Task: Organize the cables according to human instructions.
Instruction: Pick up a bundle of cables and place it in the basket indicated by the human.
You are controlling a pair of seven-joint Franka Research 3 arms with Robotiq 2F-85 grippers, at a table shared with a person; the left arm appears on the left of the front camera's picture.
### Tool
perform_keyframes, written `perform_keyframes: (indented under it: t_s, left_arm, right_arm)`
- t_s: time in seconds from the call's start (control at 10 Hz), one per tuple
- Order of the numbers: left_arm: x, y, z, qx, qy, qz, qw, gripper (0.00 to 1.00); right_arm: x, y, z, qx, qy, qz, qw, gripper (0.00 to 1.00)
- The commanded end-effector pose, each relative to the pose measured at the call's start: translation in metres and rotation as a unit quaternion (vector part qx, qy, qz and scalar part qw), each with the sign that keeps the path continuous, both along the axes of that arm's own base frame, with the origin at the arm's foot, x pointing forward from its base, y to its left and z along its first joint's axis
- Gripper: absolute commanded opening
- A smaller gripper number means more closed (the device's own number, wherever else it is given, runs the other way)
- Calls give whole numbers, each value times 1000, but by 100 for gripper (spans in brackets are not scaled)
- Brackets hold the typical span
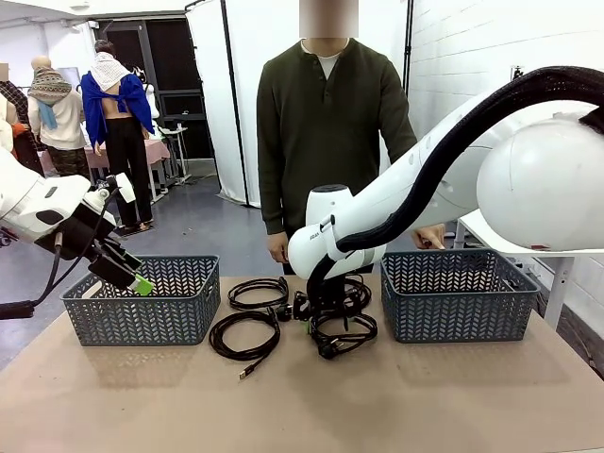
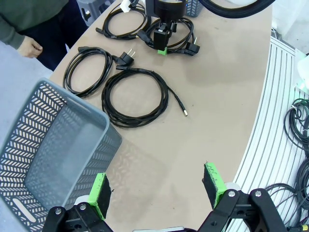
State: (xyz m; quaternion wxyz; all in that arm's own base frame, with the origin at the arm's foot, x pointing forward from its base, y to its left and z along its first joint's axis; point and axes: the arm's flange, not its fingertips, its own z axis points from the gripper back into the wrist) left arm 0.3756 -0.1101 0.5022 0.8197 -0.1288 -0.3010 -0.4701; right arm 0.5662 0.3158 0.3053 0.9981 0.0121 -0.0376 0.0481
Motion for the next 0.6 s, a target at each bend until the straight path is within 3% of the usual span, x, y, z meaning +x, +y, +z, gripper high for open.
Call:
perform_keyframes:
  t_s: [0.0,0.5]
  left_arm:
    - [2,3,-4,-4,-1,-11,1000,100]
    - [2,3,-4,-4,-1,-11,1000,100]
  right_arm:
    - [6,7,-2,-27,-13,-13,999,100]
    - [7,8,-7,-37,-8,-11,999,100]
